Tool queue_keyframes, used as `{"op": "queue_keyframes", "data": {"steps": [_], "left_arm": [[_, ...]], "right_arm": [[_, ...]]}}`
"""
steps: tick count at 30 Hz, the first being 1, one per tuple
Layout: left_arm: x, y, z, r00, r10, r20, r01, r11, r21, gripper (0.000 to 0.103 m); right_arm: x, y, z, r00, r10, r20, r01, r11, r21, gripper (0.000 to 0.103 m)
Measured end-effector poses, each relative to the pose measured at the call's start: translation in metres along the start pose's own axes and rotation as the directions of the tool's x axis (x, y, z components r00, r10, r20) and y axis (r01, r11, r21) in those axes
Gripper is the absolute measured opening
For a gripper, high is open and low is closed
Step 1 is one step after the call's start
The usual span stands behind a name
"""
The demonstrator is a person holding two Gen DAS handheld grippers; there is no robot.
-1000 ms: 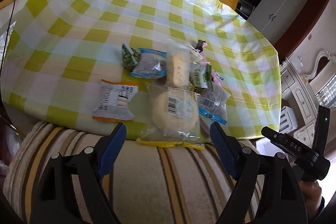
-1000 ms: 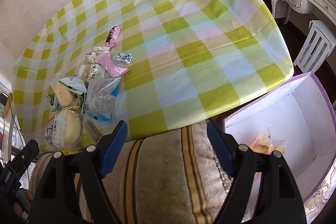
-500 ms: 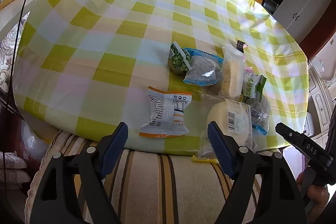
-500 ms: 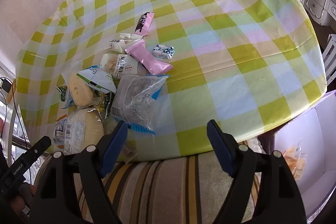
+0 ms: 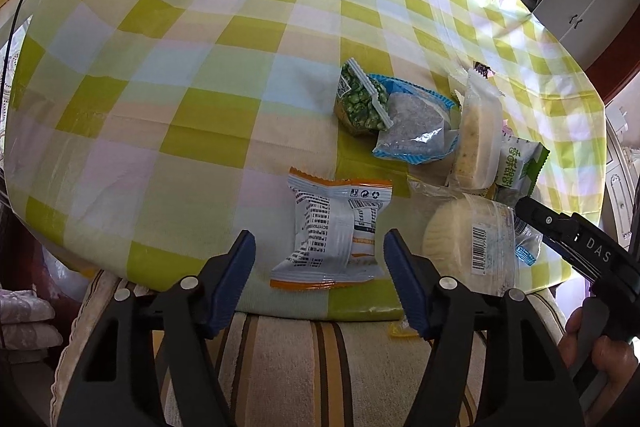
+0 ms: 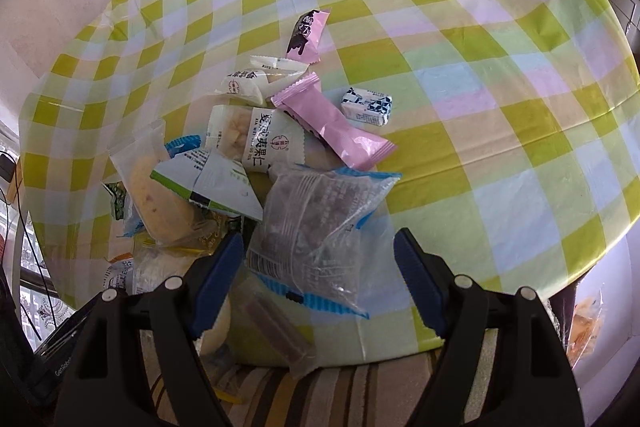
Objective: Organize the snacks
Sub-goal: 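Grasp the white snack bag with the left tool while the right tool grasps a clear bag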
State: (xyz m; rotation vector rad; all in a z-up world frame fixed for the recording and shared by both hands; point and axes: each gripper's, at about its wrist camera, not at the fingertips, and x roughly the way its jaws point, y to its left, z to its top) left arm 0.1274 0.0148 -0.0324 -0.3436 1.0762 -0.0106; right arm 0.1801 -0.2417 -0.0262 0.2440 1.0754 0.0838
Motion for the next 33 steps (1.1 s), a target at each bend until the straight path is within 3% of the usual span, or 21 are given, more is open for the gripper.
{"op": "queue_keyframes", "data": {"steps": [6,11,12,15,19,33], "left_arm": [[0.002,-0.004,0.004,1.000,0.025,0.010,-0.025,1.000,0.017,0.061],[0.004,-0.006,0.005,0.999,0.043,0.016,-0.043,0.999,0.033,0.047],[0.004,-0.006,0.005,0.999,0.042,0.017,-0.042,0.999,0.033,0.040],[0.004,-0.007,0.004,0.999,0.038,0.023,-0.039,0.999,0.033,0.039],[0.001,-0.008,0.002,0.999,0.035,0.042,-0.037,0.999,0.031,0.035],[-0.030,-0.020,-0.004,0.988,0.040,0.147,-0.048,0.998,0.049,0.032]], "right_arm": [[0.015,0.006,0.004,0.999,-0.033,-0.026,0.033,0.999,-0.011,0.078],[0.019,0.010,0.004,0.998,-0.064,-0.018,0.063,0.997,-0.036,0.078],[0.019,0.011,0.004,0.998,-0.068,-0.016,0.067,0.997,-0.040,0.076],[0.017,0.011,0.002,0.995,-0.100,-0.006,0.099,0.994,-0.044,0.062],[0.015,0.006,0.002,0.996,-0.085,-0.002,0.084,0.996,-0.035,0.056],[-0.015,-0.011,-0.010,0.999,-0.023,0.029,0.023,1.000,-0.013,0.050]]}}
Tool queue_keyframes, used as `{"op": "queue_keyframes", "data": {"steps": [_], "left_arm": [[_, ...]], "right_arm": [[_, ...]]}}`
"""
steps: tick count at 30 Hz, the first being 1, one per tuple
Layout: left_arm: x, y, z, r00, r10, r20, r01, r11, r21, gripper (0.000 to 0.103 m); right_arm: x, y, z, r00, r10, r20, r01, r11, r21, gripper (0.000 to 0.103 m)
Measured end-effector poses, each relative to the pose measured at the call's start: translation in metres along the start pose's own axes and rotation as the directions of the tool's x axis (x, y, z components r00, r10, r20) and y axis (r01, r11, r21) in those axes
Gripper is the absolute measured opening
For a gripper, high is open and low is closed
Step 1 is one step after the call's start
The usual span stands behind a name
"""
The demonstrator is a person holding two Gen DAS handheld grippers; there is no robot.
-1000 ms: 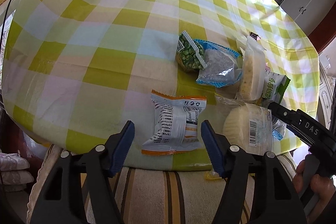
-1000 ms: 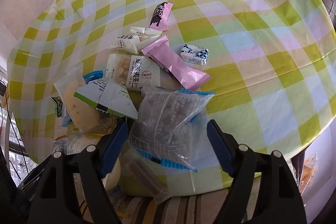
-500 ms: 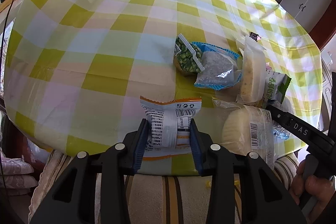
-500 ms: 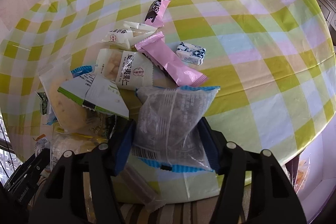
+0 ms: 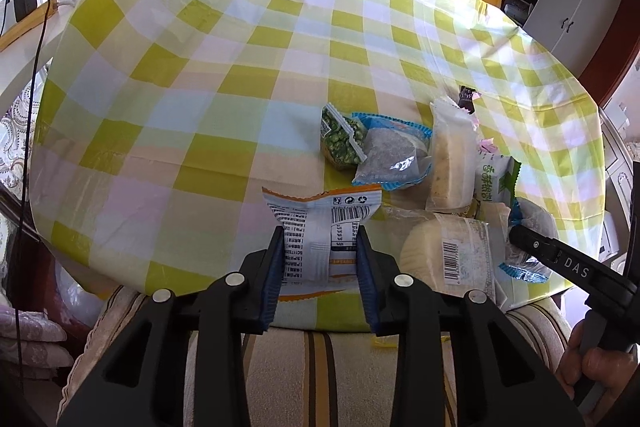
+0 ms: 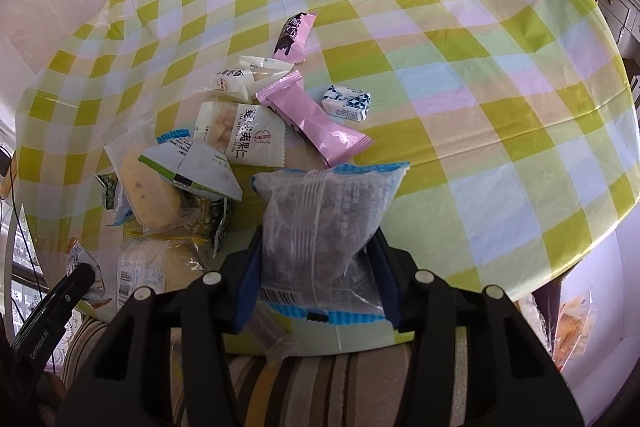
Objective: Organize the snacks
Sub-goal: 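Grasp the white snack bag with the left tool while the right tool grasps a clear bag, then carry both bags to the white box and release them inside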
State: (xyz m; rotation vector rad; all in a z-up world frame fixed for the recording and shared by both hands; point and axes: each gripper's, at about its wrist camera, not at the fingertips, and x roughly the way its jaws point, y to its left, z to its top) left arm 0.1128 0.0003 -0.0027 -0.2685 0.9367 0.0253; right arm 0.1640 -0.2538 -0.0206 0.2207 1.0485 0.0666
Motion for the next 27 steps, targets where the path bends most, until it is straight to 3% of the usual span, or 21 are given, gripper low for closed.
{"op": "queue_keyframes", "data": {"steps": [13,27], "left_arm": [[-0.029,-0.030,-0.008,0.998,-0.021,0.066,0.018,0.999,0.045,0.032],[-0.034,-0.105,-0.028,0.990,-0.140,0.016,0.135,0.974,0.184,0.032]], "right_arm": [[-0.038,-0.036,-0.014,0.999,0.028,0.041,-0.030,0.999,0.043,0.050],[-0.077,-0.106,-0.029,0.996,0.017,0.083,-0.028,0.991,0.134,0.050]]}}
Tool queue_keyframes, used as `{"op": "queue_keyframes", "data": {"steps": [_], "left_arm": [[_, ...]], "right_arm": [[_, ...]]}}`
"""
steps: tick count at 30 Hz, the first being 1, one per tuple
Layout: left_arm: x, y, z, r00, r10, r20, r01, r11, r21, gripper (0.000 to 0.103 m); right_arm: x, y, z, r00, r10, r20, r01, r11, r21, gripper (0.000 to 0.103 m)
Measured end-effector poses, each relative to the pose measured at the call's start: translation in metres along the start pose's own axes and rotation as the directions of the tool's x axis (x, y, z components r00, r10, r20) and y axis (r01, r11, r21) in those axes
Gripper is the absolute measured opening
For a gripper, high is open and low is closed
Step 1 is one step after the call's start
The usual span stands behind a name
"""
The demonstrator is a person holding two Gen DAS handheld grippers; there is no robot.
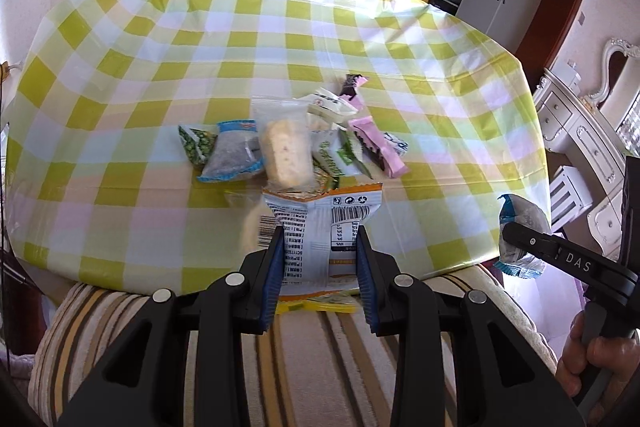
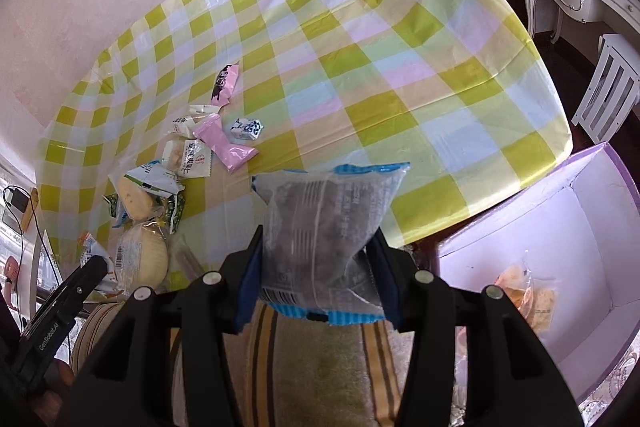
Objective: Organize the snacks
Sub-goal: 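Carry both bags to the white box and release them inside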
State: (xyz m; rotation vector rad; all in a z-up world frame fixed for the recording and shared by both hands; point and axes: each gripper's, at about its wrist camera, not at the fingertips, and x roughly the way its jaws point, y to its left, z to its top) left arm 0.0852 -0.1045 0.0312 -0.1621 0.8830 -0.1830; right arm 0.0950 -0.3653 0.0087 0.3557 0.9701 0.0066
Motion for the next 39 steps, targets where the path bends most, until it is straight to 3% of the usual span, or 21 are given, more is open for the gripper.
{"op": "queue_keyframes", "data": {"steps": [10,23,31,34,36,37,38,39], "left_arm": [[0.012,-0.057,-0.005,0.993,-0.101,-0.057,0.106,0.991,0.086,0.032],[0.033,-0.142,-0.018,0.960,-0.227,-0.163,0.259,0.942,0.213,0.032],[0.043,-0.187,-0.026,0.922,-0.314,-0.228,0.369,0.892,0.262,0.032],[0.044,-0.204,-0.028,0.898,-0.363,-0.249,0.425,0.863,0.272,0.033],[0.047,-0.214,-0.030,0.871,-0.405,-0.276,0.475,0.838,0.270,0.033],[0.048,-0.218,-0.031,0.861,-0.419,-0.288,0.493,0.829,0.266,0.039],[0.049,-0.220,-0.031,0.859,-0.422,-0.289,0.496,0.827,0.266,0.057],[0.048,-0.221,-0.030,0.862,-0.423,-0.279,0.492,0.829,0.266,0.067]], "right_arm": [[-0.021,-0.063,-0.001,0.998,-0.050,0.038,0.047,0.995,0.083,0.050],[-0.033,-0.150,-0.016,0.984,-0.174,0.040,0.162,0.963,0.215,0.050],[-0.042,-0.185,-0.018,0.969,-0.241,0.052,0.218,0.937,0.272,0.050],[-0.050,-0.189,-0.016,0.959,-0.271,0.081,0.240,0.932,0.273,0.050],[-0.053,-0.190,-0.015,0.955,-0.282,0.091,0.249,0.930,0.271,0.050],[-0.054,-0.191,-0.014,0.955,-0.282,0.092,0.249,0.930,0.272,0.050],[-0.054,-0.192,-0.014,0.955,-0.282,0.092,0.248,0.929,0.273,0.050],[-0.055,-0.193,-0.014,0.954,-0.284,0.092,0.249,0.928,0.275,0.054]]}}
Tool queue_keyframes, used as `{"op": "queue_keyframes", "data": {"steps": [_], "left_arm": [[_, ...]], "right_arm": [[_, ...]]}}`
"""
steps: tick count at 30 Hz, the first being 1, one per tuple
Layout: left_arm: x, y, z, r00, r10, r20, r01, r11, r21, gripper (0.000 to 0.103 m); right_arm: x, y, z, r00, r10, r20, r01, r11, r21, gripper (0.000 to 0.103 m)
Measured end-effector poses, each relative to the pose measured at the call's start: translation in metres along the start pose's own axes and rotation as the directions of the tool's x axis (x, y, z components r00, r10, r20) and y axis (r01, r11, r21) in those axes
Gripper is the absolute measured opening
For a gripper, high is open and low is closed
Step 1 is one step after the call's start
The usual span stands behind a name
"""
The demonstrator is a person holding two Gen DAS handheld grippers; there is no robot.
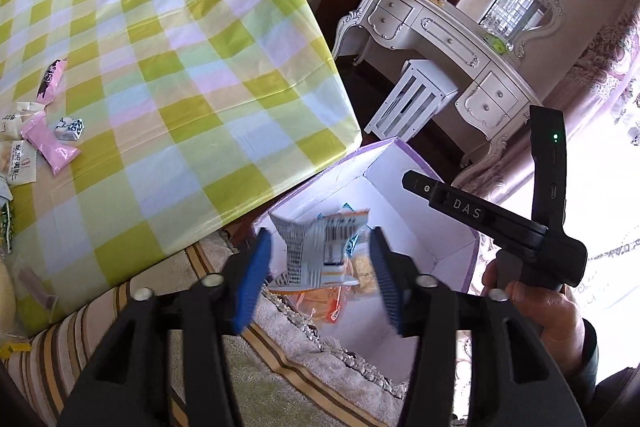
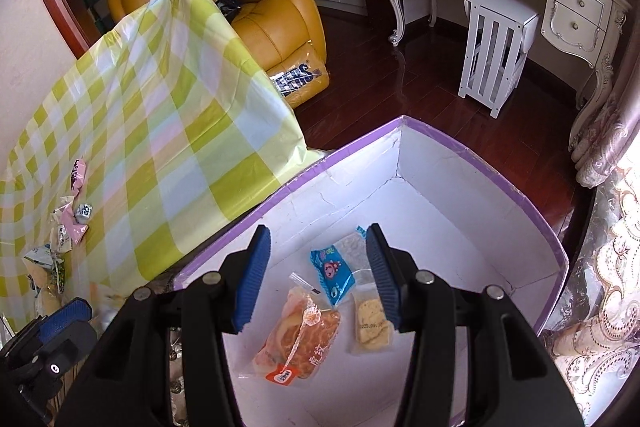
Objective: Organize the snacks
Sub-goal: 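Carry both bags to the white box and release them inside, then move both open tools back over the table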
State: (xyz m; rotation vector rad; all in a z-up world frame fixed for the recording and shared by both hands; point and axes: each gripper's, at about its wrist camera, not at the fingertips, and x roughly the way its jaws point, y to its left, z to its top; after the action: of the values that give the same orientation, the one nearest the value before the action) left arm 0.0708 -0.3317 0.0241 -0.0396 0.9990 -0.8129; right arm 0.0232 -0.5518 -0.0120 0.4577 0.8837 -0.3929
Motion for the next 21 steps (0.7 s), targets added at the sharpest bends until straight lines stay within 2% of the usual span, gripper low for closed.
{"op": "queue_keyframes", "data": {"steps": [1,3,8,11,13,16,18,21], "left_arm": [[-0.002,0.000,0.000,1.000,0.004,0.015,-0.004,1.000,-0.003,0.078],[-0.006,0.003,0.001,1.000,0.000,0.026,0.000,1.000,-0.011,0.079],[-0.014,0.009,0.002,0.998,0.047,0.047,-0.046,0.998,-0.031,0.085],[-0.025,0.004,0.003,0.988,0.126,0.093,-0.127,0.992,0.000,0.090],[-0.033,0.002,0.004,0.973,0.192,0.125,-0.193,0.981,-0.004,0.093],[-0.047,0.006,0.003,0.952,0.241,0.187,-0.242,0.970,-0.015,0.094],[-0.058,0.008,0.001,0.939,0.256,0.229,-0.266,0.964,0.011,0.094],[-0.073,0.014,-0.002,0.929,0.276,0.247,-0.295,0.955,0.042,0.095]], "right_arm": [[-0.001,-0.001,0.000,1.000,-0.003,0.003,0.003,1.000,0.004,0.065],[-0.002,-0.001,0.000,1.000,-0.016,0.016,0.016,1.000,0.003,0.076],[-0.006,0.009,0.002,0.994,-0.096,0.051,0.097,0.995,-0.035,0.077],[-0.018,0.018,0.004,0.975,-0.166,0.146,0.176,0.983,-0.052,0.081],[-0.028,0.026,0.005,0.958,-0.185,0.218,0.206,0.976,-0.077,0.087],[-0.041,0.040,0.007,0.944,-0.174,0.282,0.215,0.969,-0.123,0.088],[-0.048,0.048,0.008,0.949,-0.129,0.289,0.181,0.970,-0.161,0.088],[-0.055,0.064,0.006,0.956,-0.068,0.287,0.131,0.969,-0.208,0.088]]}}
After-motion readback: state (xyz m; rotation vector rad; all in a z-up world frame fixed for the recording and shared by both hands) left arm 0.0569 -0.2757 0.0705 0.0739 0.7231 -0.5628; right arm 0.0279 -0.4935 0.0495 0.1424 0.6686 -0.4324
